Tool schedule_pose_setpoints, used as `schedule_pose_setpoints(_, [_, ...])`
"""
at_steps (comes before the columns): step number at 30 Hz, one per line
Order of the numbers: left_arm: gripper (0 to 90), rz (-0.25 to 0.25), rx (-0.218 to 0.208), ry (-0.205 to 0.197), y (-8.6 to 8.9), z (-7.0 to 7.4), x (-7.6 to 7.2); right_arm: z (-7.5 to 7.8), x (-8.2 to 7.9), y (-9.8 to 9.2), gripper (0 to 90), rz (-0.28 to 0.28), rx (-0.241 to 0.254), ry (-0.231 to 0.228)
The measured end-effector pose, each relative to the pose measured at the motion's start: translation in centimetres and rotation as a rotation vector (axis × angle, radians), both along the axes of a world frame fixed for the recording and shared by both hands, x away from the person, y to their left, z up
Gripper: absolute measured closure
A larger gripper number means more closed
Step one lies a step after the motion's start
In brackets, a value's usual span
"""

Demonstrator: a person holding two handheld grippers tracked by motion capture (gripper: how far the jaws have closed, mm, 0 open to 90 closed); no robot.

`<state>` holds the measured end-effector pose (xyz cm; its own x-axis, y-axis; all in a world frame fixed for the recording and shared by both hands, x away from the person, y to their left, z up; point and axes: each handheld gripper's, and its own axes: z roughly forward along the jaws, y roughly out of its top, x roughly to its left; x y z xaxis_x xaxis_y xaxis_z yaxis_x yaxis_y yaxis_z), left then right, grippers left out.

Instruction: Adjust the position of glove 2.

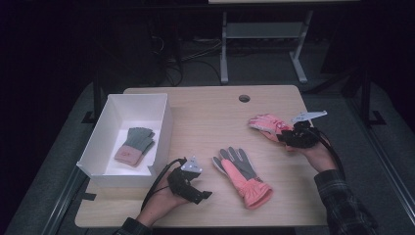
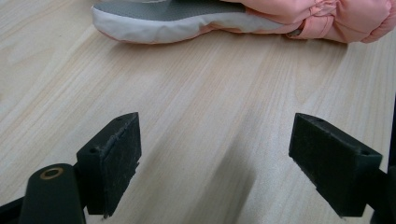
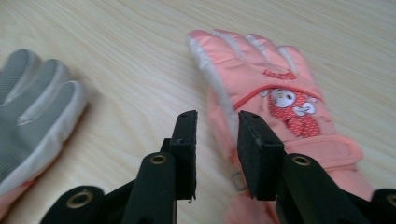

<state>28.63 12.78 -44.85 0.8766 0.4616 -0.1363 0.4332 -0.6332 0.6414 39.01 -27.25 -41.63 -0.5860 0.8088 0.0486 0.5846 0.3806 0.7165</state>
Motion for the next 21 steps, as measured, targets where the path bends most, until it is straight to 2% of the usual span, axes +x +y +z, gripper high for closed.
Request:
schedule_pose_setpoints(1, [16.5, 0.000, 0.002, 0.000, 0.0, 0.0, 0.0, 0.1, 0.8, -0.3, 69.9, 0.000, -0.013, 0.008])
schedule_pose_setpoints(4, [16.6, 0.000, 0.002, 0.002, -0.1, 0.0, 0.0, 0.0, 1.6, -0.5, 74.1, -0.010, -0.027, 0.021])
schedule_pose_setpoints(5, [16.6, -0.003, 0.008, 0.001, -0.1, 0.0, 0.0, 0.0, 2.3, -0.9, 84.0, -0.029, -0.048, 0.011])
schedule_pose_setpoints(6, [16.6, -0.011, 0.014, -0.001, 0.0, 0.0, 0.0, 0.0, 2.3, -0.9, 84.0, -0.029, -0.048, 0.011])
schedule_pose_setpoints(7, [16.6, -0.004, 0.010, -0.001, -0.1, 0.0, 0.0, 0.0, 2.9, -1.4, 89.9, -0.047, -0.030, -0.002])
schedule_pose_setpoints(9, [16.7, -0.002, 0.006, 0.001, 0.0, 0.0, 0.0, -0.3, 3.4, -1.6, 90.0, -0.053, -0.041, 0.017])
schedule_pose_setpoints(15, [16.8, -0.001, 0.015, 0.001, 0.1, 0.0, 0.1, -0.8, 4.4, -1.5, 90.0, -0.060, -0.073, 0.023])
schedule_pose_setpoints(20, [16.8, 0.001, 0.012, 0.004, 0.0, -0.1, 0.0, -1.4, 4.7, -1.2, 90.0, -0.054, -0.090, 0.053])
schedule_pose_setpoints(21, [16.8, 0.002, 0.014, 0.004, 0.0, 0.0, 0.0, -1.7, 4.6, -1.0, 90.0, -0.042, -0.089, 0.072])
